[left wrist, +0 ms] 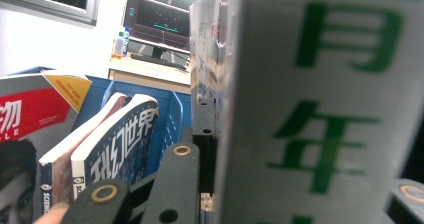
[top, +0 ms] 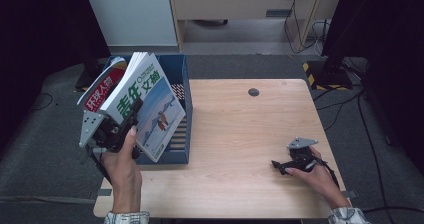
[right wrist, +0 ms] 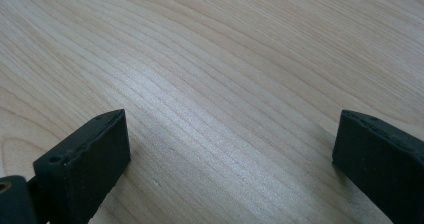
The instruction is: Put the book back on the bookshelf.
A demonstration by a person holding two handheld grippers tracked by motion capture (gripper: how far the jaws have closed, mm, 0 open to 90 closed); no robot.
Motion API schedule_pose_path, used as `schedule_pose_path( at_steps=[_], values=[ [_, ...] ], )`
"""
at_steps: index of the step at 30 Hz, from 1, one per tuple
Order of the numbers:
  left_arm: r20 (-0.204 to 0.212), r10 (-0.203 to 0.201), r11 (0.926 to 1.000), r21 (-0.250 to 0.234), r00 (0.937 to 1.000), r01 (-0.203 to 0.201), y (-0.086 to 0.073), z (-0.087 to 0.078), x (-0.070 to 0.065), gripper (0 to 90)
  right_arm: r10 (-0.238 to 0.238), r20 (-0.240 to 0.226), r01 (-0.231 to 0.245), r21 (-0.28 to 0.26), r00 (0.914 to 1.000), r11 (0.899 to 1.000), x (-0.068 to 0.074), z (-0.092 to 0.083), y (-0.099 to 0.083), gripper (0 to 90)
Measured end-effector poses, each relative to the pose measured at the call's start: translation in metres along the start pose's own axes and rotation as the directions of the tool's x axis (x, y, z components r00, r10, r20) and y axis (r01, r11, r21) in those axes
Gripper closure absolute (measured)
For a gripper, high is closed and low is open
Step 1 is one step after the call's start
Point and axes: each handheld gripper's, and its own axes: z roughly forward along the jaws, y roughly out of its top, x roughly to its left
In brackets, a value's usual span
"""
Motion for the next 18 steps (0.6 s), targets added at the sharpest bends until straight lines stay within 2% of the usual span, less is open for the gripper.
schedule_pose_path(
  at_steps=[2,5,8,18],
  values=[
    [-0.007,0.009,1.0,0.0,0.9999,-0.009,0.003,0.001,-0.001,73.3,0.0,0.0,0.0,0.0,1.0,1.0,0.0,0.0,0.0,2.2],
    [-0.022,0.052,0.9986,0.004,0.9984,-0.052,0.007,0.004,-0.003,73.3,0.0,0.0,0.0,0.0,1.0,1.0,0.0,0.0,0.0,2.2],
    [-0.036,0.072,0.9974,0.009,0.9968,-0.071,0.009,0.008,-0.004,73.2,0.0,0.0,0.0,0.0,1.0,1.0,0.0,0.0,0.0,2.2],
    [-0.048,0.055,0.9981,0.031,0.9973,-0.053,0.005,0.027,-0.005,73.3,0.001,0.0,-0.001,0.0,1.0,1.0,0.0,0.0,0.0,2.2]
  ],
)
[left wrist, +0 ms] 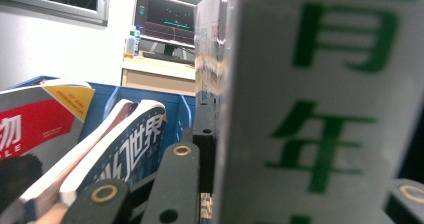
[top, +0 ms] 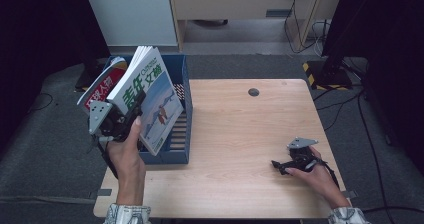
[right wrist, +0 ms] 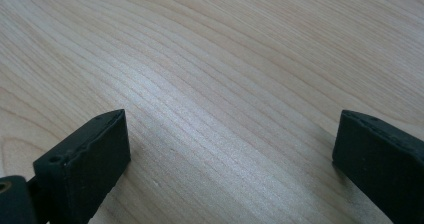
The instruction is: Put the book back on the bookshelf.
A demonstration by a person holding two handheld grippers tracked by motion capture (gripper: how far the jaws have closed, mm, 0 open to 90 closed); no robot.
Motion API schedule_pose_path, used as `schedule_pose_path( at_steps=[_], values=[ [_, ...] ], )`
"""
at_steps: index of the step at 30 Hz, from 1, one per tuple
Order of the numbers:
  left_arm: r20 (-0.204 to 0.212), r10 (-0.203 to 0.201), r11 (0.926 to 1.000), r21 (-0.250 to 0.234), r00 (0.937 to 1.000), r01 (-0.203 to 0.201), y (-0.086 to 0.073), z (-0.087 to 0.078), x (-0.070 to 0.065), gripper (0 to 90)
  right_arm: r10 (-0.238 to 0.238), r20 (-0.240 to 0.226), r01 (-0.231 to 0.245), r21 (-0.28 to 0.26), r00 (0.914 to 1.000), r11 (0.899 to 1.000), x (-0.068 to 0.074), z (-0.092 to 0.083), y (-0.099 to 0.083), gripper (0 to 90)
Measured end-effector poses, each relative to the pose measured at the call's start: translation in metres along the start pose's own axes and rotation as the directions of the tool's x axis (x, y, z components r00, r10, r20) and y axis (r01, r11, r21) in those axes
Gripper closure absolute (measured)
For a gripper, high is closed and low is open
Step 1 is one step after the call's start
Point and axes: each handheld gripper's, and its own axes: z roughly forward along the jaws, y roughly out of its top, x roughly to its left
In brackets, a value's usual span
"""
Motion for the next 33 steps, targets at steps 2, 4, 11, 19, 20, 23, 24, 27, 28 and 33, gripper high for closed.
schedule_pose_path(
  at_steps=[2,4,11,19,20,23,24,27,28,33],
  values=[
    [-0.005,0.013,0.9999,0.001,0.9999,-0.013,0.002,0.005,-0.003,73.3,0.0,0.0,0.0,0.0,1.0,1.0,0.0,0.0,0.0,2.2],
    [-0.013,0.03,0.9996,0.002,0.9995,-0.03,0.004,0.01,-0.007,73.3,0.0,0.0,0.0,0.0,1.0,1.0,0.0,0.0,0.0,2.2],
    [-0.021,0.04,0.9991,0.011,0.999,-0.04,0.007,0.026,-0.014,73.4,0.0,0.0,0.0,0.0,1.0,1.0,0.0,0.0,0.0,2.2],
    [-0.039,0.047,0.9986,0.026,0.9981,-0.046,0.003,0.04,-0.016,73.4,0.0,0.0,0.0,0.0,1.0,1.0,0.0,0.0,0.0,2.2],
    [-0.039,0.047,0.9986,0.026,0.9981,-0.046,0.003,0.04,-0.016,73.4,0.0,0.0,0.0,0.0,1.0,1.0,0.0,0.0,0.0,2.2],
    [-0.041,0.043,0.9987,0.03,0.9982,-0.042,-0.002,0.045,-0.016,73.4,0.0,0.0,0.0,0.0,1.0,1.0,0.0,0.0,0.0,2.2],
    [-0.042,0.041,0.9987,0.031,0.9983,-0.04,-0.003,0.046,-0.015,73.4,0.0,0.0,0.0,0.0,1.0,1.0,0.0,0.0,0.0,2.2],
    [-0.038,0.04,0.9987,0.031,0.9985,-0.039,-0.007,0.052,-0.015,73.4,0.0,0.0,0.0,0.0,1.0,1.0,0.0,0.0,0.0,2.2],
    [-0.036,0.039,0.9988,0.031,0.9986,-0.038,-0.009,0.053,-0.014,73.4,0.0,0.0,0.0,0.0,1.0,1.0,0.0,0.0,0.0,2.2],
    [-0.029,0.036,0.9988,0.033,0.9989,-0.035,-0.016,0.058,-0.013,73.3,0.0,0.0,0.0,0.0,1.0,1.0,0.0,0.0,0.0,2.2]
  ],
)
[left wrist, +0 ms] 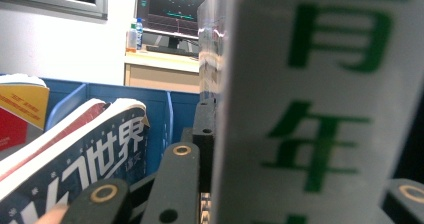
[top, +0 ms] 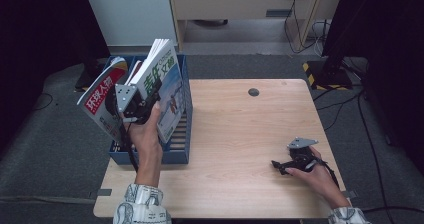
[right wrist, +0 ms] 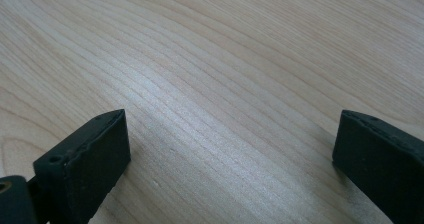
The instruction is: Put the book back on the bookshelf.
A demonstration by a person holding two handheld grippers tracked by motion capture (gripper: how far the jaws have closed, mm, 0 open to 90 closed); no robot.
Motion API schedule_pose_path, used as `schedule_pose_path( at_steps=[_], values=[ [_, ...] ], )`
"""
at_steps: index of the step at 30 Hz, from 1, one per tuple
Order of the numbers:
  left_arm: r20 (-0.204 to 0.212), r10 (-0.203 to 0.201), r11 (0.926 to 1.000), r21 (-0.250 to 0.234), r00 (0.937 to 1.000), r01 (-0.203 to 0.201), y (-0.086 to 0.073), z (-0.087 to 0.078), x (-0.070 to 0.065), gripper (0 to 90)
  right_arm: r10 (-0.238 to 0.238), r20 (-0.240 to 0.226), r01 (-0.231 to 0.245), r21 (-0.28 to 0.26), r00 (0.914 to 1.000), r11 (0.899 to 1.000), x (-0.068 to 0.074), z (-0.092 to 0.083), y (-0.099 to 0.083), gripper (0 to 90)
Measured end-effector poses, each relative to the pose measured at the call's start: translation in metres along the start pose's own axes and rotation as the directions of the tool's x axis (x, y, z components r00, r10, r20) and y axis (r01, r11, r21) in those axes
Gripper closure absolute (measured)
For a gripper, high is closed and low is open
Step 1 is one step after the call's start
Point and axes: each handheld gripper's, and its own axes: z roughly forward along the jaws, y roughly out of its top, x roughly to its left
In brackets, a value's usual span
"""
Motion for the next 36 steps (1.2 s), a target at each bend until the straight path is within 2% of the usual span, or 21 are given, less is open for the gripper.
schedule_pose_path(
  at_steps=[9,36],
  values=[
    [0.006,-0.006,0.9999,-0.012,1.0,0.006,-0.007,0.005,0.003,73.3,0.0,0.0,0.0,0.0,1.0,1.0,0.0,0.0,0.0,2.2],
    [0.012,-0.039,0.9991,0.019,0.9992,0.039,-0.039,0.012,0.007,73.2,0.0,0.0,0.0,0.0,1.0,1.0,0.0,0.0,0.0,2.2]
  ],
)
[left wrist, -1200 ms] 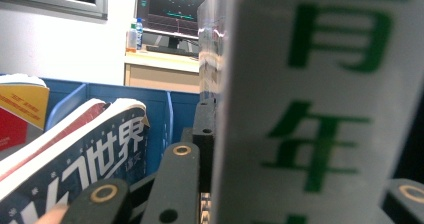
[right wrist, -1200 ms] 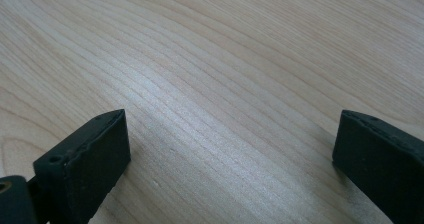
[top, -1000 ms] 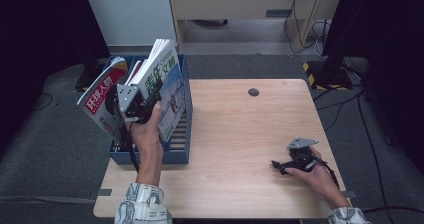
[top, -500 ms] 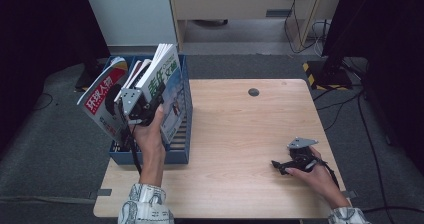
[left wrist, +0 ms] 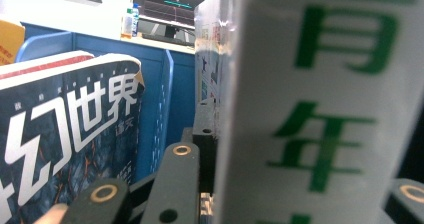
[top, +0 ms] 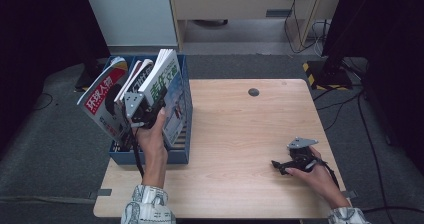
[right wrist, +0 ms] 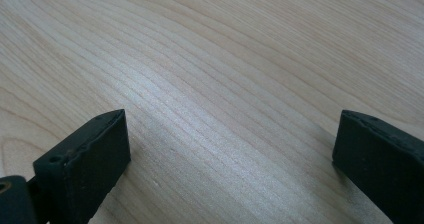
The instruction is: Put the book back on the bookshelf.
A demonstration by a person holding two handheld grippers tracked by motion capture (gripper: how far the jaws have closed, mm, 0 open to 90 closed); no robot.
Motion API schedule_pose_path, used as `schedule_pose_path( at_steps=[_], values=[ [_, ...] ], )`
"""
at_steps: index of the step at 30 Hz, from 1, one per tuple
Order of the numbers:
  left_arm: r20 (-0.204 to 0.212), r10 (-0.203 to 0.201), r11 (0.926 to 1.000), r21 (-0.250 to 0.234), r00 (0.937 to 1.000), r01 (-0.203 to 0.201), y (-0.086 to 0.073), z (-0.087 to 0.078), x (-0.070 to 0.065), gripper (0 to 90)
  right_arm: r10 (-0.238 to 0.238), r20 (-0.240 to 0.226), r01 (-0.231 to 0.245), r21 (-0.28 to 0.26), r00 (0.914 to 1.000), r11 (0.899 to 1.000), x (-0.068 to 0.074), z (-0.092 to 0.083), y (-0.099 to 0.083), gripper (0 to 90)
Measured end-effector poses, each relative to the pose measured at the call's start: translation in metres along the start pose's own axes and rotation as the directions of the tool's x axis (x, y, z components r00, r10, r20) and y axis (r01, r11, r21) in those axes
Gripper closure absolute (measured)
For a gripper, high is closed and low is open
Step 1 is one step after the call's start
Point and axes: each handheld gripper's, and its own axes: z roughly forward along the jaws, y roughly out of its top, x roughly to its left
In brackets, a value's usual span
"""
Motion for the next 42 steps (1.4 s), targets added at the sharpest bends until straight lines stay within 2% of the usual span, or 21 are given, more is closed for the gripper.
schedule_pose_path(
  at_steps=[9,16,21,28,34,42],
  values=[
    [0.009,0.01,0.9998,0.016,0.9999,-0.011,-0.007,0.004,-0.001,73.1,0.0,0.0,0.0,0.0,1.0,1.0,0.0,0.0,0.0,2.2],
    [0.006,-0.012,0.9996,0.026,0.9999,0.012,-0.014,0.007,0.002,73.1,0.0,0.0,0.0,0.0,1.0,1.0,0.0,0.0,0.0,2.2],
    [0.011,-0.002,0.9994,0.035,0.9999,0.002,-0.017,0.009,0.002,73.1,0.0,0.0,0.0,0.0,1.0,1.0,0.0,0.0,0.0,2.2],
    [0.011,-0.017,0.9993,0.034,0.9998,0.017,-0.02,0.009,0.004,73.0,0.0,0.0,0.0,0.0,1.0,1.0,0.0,0.0,0.0,2.2],
    [0.02,0.009,0.9996,0.028,0.9998,-0.009,-0.022,0.011,0.005,73.0,0.0,0.0,0.0,0.0,1.0,1.0,0.0,0.0,0.0,2.2],
    [0.029,-0.013,0.9994,0.033,0.9995,0.012,-0.024,0.012,0.008,72.9,0.0,0.0,0.0,0.0,1.0,1.0,0.0,0.0,0.0,2.2]
  ],
)
